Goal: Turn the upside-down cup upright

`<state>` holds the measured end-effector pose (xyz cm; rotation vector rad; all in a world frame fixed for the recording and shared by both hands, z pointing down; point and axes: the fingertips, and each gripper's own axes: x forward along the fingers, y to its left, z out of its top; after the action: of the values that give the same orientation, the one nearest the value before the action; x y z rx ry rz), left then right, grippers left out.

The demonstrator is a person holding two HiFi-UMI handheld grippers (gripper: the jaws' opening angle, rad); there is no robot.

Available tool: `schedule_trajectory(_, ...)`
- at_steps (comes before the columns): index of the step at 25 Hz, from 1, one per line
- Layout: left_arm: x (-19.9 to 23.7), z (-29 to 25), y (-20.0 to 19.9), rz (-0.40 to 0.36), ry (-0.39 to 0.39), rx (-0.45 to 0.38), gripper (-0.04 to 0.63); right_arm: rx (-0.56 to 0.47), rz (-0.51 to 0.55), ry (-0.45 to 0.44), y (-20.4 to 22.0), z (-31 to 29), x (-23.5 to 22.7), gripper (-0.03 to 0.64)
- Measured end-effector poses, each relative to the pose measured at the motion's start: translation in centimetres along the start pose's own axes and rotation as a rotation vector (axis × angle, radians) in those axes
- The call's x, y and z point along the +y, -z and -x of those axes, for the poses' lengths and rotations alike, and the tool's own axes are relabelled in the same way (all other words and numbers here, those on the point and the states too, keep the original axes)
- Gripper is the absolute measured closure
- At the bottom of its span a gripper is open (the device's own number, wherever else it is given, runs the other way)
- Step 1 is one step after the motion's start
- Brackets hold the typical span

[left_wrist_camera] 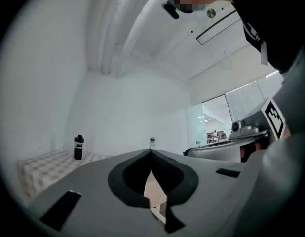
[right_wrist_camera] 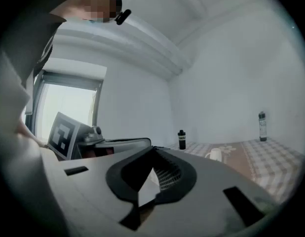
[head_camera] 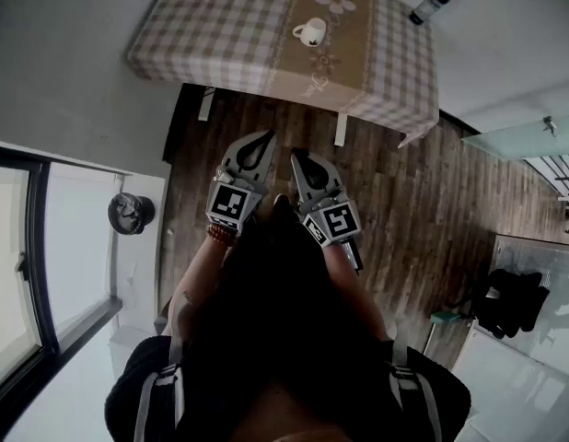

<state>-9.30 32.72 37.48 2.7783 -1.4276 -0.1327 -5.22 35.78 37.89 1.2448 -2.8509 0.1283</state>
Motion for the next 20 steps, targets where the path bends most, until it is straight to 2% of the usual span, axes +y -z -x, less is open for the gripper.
schedule_trajectory(7,2.7,-6.4,1.3,-0.033,0.028,0.030,0.595,0.029,-0.004,0.013,1.6,-4.5,-6.0,0.615)
schedule_trajectory(12,8.7,-13.1,3.0,-0.027,-0.028,0.085,0.595,0.001,-0.061,0.000,1.4,-10.9,-11.3,0.615)
schedule_trajectory(16,13.0,-19.3,3.6,-0.052,-0.034,0.140,0.595,-0.006,-0.067,-0.045,0.4,-15.1,-16.0,0.615)
schedule_trajectory(20,16.9,-24.3,4.4,-0.047,-0.073,0.163,0.595,-0.011,-0.173,-0.015,0.4,-17.3,-21.9,0.615)
